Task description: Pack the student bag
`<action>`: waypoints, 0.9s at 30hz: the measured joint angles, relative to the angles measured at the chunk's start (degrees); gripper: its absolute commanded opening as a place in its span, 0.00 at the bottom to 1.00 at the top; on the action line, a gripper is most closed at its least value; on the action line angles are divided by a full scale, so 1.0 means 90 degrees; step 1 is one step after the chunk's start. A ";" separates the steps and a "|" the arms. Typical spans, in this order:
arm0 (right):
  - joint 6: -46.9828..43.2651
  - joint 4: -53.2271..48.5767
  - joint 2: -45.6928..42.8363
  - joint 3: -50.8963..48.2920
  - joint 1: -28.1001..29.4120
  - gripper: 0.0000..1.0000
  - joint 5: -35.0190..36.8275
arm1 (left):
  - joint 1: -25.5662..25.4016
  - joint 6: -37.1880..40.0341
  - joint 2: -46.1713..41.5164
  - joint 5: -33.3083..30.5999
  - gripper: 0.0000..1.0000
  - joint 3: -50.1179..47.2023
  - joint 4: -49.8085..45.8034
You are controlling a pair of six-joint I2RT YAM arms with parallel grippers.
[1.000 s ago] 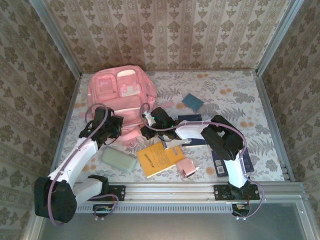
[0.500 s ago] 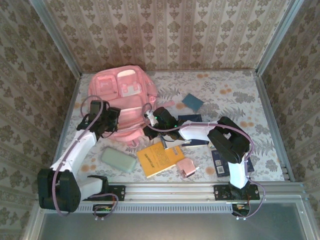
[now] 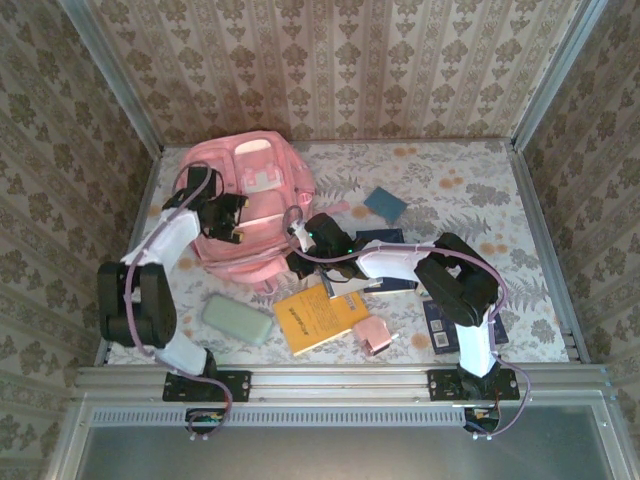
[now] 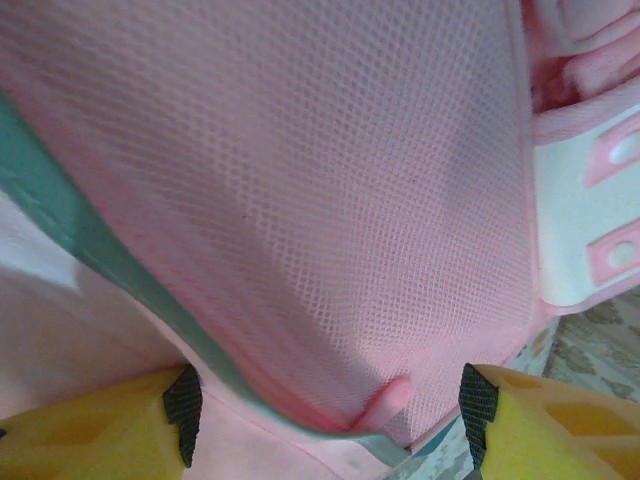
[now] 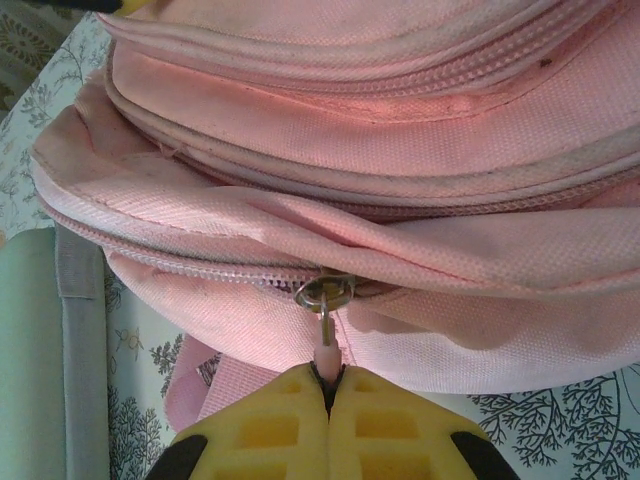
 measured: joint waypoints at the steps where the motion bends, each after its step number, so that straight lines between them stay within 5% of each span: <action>1: -0.0012 -0.0002 0.0010 0.0010 0.0000 0.00 0.0007 | 0.0000 0.0005 0.0136 0.0087 0.71 0.0112 -0.0056; 8: -0.0143 -0.0170 0.0046 0.0080 0.0012 0.00 0.0146 | 0.0000 0.0005 0.0605 0.0362 0.63 0.0342 -0.0391; 20: -0.0619 -0.0622 0.0075 0.0299 0.0216 0.00 0.0782 | 0.0000 0.0049 0.0894 0.0124 0.65 0.0784 -0.1384; 27: -0.0738 -0.0670 0.0095 0.0318 0.0277 0.00 0.1005 | 0.0000 0.0175 0.1540 0.0143 0.46 0.1032 -0.1664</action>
